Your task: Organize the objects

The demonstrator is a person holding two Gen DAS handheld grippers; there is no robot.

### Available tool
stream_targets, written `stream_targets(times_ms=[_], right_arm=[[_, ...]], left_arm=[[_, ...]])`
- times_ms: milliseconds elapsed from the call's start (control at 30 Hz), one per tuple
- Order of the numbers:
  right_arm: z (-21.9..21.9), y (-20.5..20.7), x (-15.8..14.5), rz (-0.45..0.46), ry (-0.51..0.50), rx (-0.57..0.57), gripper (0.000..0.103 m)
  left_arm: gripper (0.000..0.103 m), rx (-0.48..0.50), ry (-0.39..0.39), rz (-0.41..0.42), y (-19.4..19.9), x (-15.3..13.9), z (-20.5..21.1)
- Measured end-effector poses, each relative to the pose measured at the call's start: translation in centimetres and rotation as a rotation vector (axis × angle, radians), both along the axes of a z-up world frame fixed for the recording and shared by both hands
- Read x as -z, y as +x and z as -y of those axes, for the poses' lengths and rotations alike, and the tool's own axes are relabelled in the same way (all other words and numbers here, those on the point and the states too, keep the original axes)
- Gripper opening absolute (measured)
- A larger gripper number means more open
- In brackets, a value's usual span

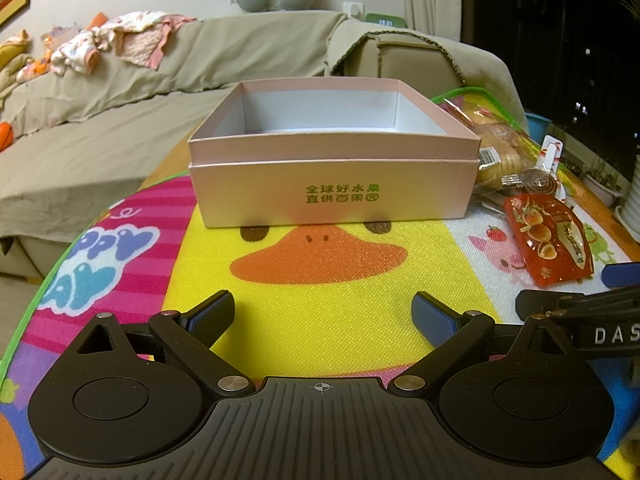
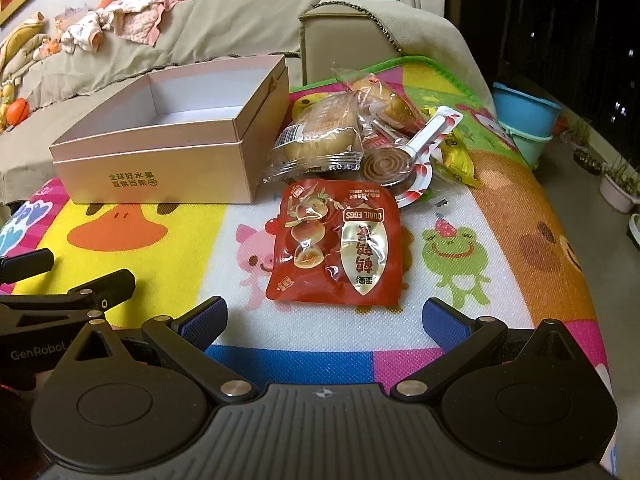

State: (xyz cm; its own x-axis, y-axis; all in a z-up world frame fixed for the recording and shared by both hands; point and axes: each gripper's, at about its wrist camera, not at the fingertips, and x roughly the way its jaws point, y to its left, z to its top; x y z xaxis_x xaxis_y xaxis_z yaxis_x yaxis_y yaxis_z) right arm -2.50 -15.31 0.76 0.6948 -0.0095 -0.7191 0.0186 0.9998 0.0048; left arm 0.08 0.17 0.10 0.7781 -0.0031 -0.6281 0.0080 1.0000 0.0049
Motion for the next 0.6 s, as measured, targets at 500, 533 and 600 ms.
stream_targets(times_ms=[500,533,600], right_arm=[[1.8,-0.1,-4.8,0.259,-0.030,0.013,0.103],[1.9,0.4,-4.9,0.232,-0.040,-0.013,0.103],[2.0,1.1,-4.6,0.178,-0.042,-0.074,0.103]], left_arm=[[0.099,-0.066,-0.111,0.103,6.7,-6.9,-8.6],[0.098,-0.076,-0.123,0.082,8.0,-6.5,-9.2],[0.097,-0.094,-0.126,0.065,9.5,-5.9,-9.8]])
